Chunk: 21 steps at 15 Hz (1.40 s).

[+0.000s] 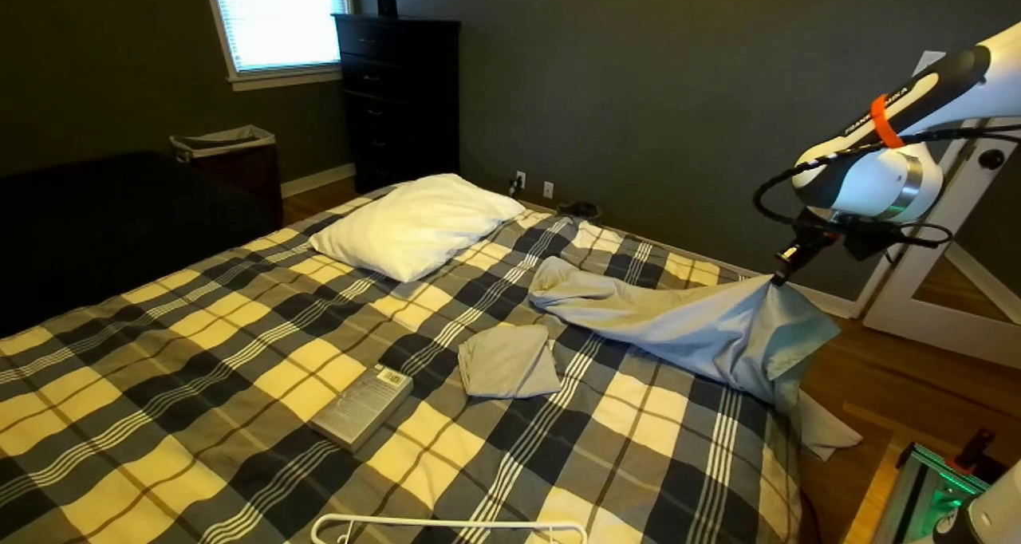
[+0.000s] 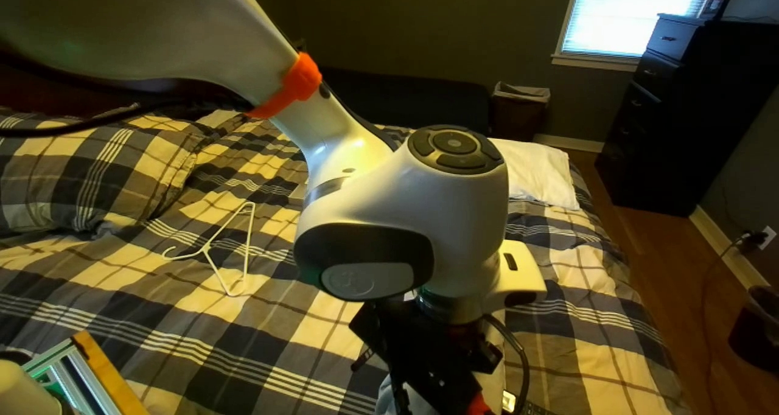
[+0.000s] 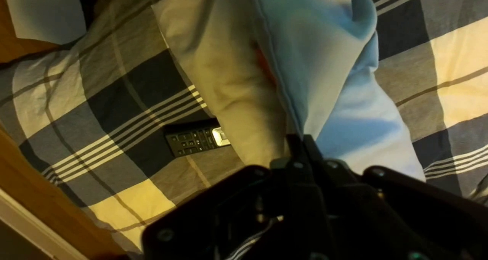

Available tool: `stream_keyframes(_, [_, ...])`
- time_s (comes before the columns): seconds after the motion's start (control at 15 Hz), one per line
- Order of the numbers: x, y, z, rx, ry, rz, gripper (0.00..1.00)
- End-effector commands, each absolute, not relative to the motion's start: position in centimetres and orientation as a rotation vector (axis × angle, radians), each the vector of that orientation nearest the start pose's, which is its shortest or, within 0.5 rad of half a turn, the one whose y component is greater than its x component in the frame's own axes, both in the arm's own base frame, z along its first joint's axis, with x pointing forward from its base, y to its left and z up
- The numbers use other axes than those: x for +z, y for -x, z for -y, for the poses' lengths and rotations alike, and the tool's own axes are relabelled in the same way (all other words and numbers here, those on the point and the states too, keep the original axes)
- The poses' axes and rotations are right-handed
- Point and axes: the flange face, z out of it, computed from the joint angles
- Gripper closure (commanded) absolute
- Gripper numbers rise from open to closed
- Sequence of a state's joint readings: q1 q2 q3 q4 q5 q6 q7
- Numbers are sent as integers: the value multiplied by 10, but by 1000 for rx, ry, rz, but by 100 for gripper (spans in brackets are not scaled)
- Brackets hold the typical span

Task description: Fold the pillow case from left to right.

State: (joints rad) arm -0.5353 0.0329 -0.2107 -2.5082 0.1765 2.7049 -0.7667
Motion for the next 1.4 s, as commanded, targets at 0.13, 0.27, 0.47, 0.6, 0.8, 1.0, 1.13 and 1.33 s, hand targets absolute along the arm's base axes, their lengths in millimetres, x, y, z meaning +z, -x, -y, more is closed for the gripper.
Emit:
stream_keyframes(0.13, [268,-355,357,-316,3243,-364,100])
stream_keyframes(0.27, [263,-360,367,-402,3305,-388,100])
stream_keyframes(0.47, [247,-366,381,-461,3394,-410,100])
stream_keyframes(0.6, [234,-369,388,-424,3418,-427,100])
stream_keyframes(0.8, [221,-374,390,-345,3424,-435,68])
stream_keyframes(1.0, [223,-381,388,-359,3434,-427,43])
stream_keyframes(1.13, [235,-384,383,-412,3440,-377,30])
stream_keyframes(1.33, [256,-402,345,-457,3363,-85,6])
